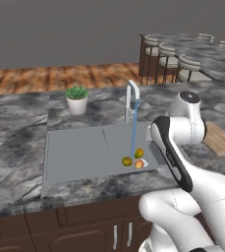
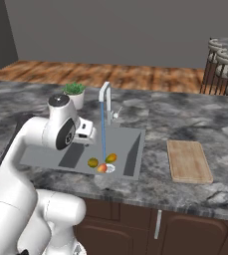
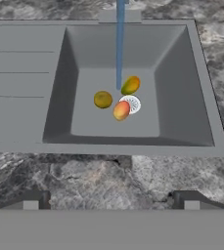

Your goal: Pick the mango, orange, mango from the sink and place them on the cutting board to airdry. Then turn off the sink faucet.

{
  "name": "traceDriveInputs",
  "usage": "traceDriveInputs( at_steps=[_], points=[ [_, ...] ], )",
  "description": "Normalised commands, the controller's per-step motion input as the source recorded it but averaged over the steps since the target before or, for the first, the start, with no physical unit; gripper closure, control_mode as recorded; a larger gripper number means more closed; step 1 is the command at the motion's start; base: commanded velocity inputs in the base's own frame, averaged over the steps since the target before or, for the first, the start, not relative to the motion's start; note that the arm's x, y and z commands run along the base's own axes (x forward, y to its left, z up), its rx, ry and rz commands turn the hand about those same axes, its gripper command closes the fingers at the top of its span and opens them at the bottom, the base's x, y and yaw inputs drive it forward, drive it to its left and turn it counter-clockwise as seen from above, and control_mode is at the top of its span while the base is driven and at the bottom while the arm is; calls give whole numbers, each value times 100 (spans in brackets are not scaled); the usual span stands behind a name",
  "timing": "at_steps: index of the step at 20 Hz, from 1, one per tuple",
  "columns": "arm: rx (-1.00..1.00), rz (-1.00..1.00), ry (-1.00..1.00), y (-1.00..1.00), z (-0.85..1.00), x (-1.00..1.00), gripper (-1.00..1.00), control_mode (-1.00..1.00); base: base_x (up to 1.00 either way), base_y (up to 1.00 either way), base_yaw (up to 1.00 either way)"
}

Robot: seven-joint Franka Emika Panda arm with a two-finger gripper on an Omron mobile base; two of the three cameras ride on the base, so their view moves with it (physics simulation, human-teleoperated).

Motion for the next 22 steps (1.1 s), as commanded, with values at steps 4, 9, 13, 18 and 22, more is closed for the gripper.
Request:
traceDriveInputs(
  at_steps=[4, 9, 13, 18, 22],
  points=[
    [6, 0, 11, -14, -16, 17, -100, -100, 0, 0, 0],
    [6, 0, 20, -6, -11, 28, -100, -100, 0, 0, 0],
    [1, 0, 11, -1, -5, 19, -100, -100, 0, 0, 0],
    [0, 0, 3, 0, -19, 28, -100, -100, 0, 0, 0],
    [0, 0, 0, 0, -35, 24, -100, -100, 0, 0, 0]
  ],
)
